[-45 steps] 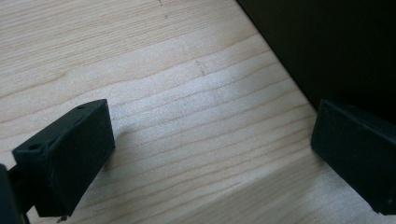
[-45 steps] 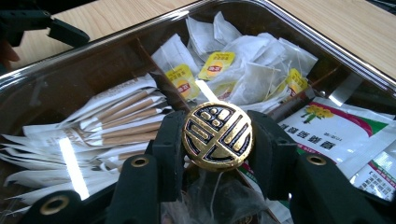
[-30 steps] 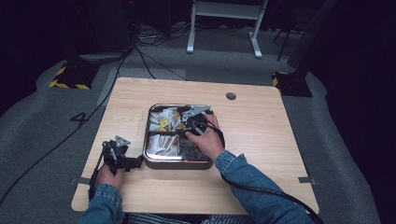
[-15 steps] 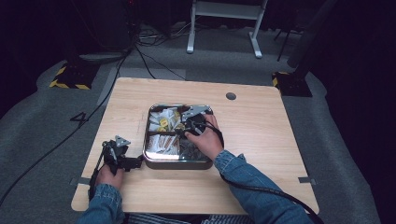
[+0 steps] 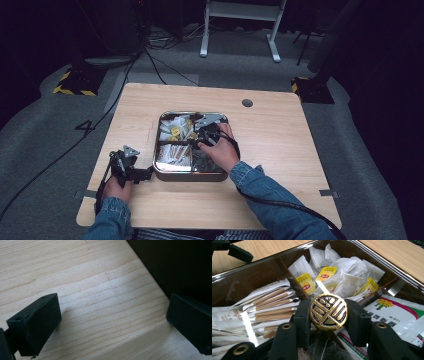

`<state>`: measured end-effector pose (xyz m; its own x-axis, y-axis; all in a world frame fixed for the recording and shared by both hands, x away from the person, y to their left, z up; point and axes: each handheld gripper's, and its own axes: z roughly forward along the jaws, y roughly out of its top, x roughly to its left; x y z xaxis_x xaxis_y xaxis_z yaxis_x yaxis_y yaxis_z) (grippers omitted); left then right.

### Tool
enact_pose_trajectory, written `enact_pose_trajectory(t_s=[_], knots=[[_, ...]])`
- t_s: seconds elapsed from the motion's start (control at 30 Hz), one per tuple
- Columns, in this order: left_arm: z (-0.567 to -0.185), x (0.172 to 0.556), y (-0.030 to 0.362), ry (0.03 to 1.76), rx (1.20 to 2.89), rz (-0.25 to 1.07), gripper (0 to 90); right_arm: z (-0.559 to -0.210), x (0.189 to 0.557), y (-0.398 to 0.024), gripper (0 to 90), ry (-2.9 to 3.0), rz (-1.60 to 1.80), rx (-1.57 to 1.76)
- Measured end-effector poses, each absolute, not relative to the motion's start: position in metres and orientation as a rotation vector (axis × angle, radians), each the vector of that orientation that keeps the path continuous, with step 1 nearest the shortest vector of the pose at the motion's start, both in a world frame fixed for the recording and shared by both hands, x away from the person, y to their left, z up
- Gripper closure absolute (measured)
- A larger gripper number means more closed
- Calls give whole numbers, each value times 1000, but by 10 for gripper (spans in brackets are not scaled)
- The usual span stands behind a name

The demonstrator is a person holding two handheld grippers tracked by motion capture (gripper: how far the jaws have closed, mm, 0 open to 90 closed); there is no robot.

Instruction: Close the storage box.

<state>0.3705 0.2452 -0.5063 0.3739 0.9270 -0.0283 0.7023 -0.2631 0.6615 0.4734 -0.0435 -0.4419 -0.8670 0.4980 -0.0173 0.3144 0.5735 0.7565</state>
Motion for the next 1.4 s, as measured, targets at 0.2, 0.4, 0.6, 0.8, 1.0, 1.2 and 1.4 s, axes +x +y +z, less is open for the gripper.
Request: enact_pose_trajectory(t_s=[0.2,0.4,0.6,0.8,1.0,1.2,1.4], knots=[[-506,370,245,1400,2050,496,0,-441,476,-44,490,2581,1170,666],[-506,371,245,1399,2050,496,0,-433,476,-48,422,2553,1214,679],[-506,371,245,1400,2049,496,0,-419,472,-55,410,2536,1233,667],[-506,370,246,1400,2052,501,0,-406,467,-73,405,2520,1267,680],[-506,366,246,1418,2041,511,0,-391,463,-102,405,2497,1284,704],[-506,366,247,1411,2046,503,0,-385,460,-142,401,2461,1294,765],[-506,367,247,1408,2045,501,0,-381,459,-189,400,2406,1269,851]])
